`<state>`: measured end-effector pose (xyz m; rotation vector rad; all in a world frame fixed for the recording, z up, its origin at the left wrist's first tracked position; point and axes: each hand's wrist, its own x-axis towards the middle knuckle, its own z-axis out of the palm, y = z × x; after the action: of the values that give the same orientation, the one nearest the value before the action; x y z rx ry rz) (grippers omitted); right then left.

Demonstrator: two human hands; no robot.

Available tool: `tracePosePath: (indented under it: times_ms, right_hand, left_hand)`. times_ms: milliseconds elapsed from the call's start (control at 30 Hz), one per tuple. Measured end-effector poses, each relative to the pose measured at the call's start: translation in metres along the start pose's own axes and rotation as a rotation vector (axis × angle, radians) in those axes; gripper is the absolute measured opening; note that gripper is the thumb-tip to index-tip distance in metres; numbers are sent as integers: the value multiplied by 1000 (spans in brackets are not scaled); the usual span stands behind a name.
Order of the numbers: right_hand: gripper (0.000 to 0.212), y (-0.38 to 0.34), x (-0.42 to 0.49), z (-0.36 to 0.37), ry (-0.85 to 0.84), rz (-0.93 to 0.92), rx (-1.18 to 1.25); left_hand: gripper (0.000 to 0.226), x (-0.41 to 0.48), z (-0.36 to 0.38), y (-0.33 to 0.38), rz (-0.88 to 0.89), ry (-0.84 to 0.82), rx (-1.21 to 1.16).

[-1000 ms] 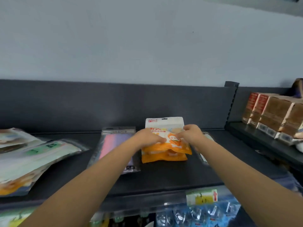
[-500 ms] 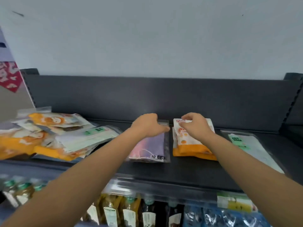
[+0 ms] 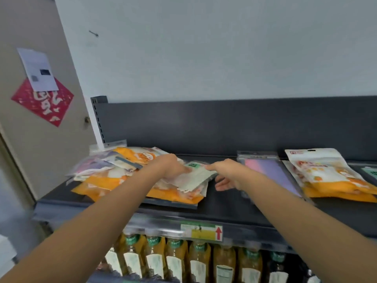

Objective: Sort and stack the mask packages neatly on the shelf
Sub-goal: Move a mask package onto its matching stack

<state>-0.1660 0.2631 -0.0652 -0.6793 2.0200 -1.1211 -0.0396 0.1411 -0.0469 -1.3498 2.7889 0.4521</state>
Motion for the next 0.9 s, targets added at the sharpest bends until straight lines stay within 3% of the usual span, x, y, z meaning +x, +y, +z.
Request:
tracePosePath:
  times_ms: [200,333,467,600,733,900]
  right_hand:
    - [39,-8,11,35,186,12,110]
    - [56,-7,16,40,332,-2,138]
    - [44,-5,11,32,318,-29,393]
    - [42,-3,-3,18,344,-97,584]
    - [46,7,-28,-30,447,-162,639]
    - [52,38,-73,-126,600,-214,632]
  left_hand:
    - [82,3,-5,-10,87,-73,-102]
    - [91,8,1,-8,86,-84,-169]
    - [94,15,9,-3,105,-66,-119]
    - [94,22,11,11,103,-99,-342]
    - [87,23,13,51,153,-185,-578]
    - [33,-13,20,144,271,-363,-840]
